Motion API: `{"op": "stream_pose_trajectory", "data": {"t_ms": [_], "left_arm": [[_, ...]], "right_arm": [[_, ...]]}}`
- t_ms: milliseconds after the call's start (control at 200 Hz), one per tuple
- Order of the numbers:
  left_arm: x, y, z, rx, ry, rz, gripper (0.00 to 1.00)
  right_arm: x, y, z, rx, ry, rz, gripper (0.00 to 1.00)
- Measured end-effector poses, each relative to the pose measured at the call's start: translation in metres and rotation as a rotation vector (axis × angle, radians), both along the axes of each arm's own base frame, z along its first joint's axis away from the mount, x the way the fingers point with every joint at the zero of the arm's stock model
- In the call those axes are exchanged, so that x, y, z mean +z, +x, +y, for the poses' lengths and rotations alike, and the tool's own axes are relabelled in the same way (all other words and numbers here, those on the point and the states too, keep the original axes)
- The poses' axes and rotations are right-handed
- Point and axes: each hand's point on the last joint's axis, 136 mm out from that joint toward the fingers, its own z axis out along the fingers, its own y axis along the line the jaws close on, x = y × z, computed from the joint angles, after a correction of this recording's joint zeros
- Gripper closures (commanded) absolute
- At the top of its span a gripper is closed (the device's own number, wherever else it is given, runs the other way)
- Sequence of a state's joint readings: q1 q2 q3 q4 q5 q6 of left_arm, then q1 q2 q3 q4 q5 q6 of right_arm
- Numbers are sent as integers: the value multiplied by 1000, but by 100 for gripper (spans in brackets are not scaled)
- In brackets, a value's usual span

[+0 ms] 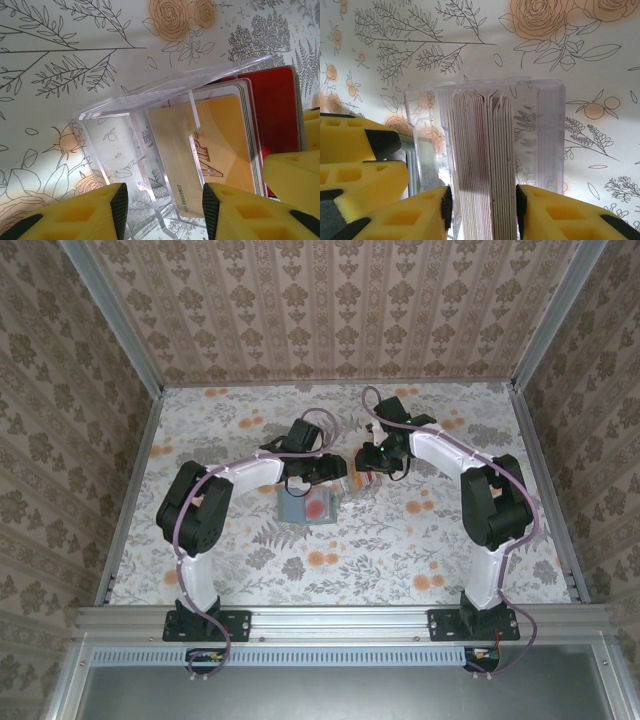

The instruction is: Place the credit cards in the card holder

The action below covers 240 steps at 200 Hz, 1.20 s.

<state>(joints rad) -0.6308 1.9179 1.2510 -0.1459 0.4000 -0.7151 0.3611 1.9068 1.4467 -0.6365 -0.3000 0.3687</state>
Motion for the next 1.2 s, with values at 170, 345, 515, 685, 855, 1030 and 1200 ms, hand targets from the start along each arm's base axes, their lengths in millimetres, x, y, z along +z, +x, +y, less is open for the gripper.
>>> {"op": "stream_pose_trajectory", "data": {"t_ms": [170, 345, 515, 685, 855, 1030, 1200], "left_arm": [[0, 0, 0, 0, 0, 0, 54], [0, 0, 0, 0, 0, 0, 54], [0, 0, 0, 0, 0, 0, 54], [0, 0, 0, 0, 1, 1, 54], [3, 2, -1, 1, -4, -5, 54], [5, 3, -2, 0, -6, -8, 55], [5, 3, -2, 0, -4, -7, 55]], "right_arm": [[8, 0, 0, 0, 7, -18, 59], [9, 0, 0, 0, 7, -18, 61], [9, 1, -1, -3, 8, -20, 66], [15, 2, -5, -9, 11, -31, 75], [21, 5, -8, -14, 16, -45, 84], [23, 6, -12, -23, 19, -50, 89], [23, 7, -17, -32, 16, -46, 89]]}}
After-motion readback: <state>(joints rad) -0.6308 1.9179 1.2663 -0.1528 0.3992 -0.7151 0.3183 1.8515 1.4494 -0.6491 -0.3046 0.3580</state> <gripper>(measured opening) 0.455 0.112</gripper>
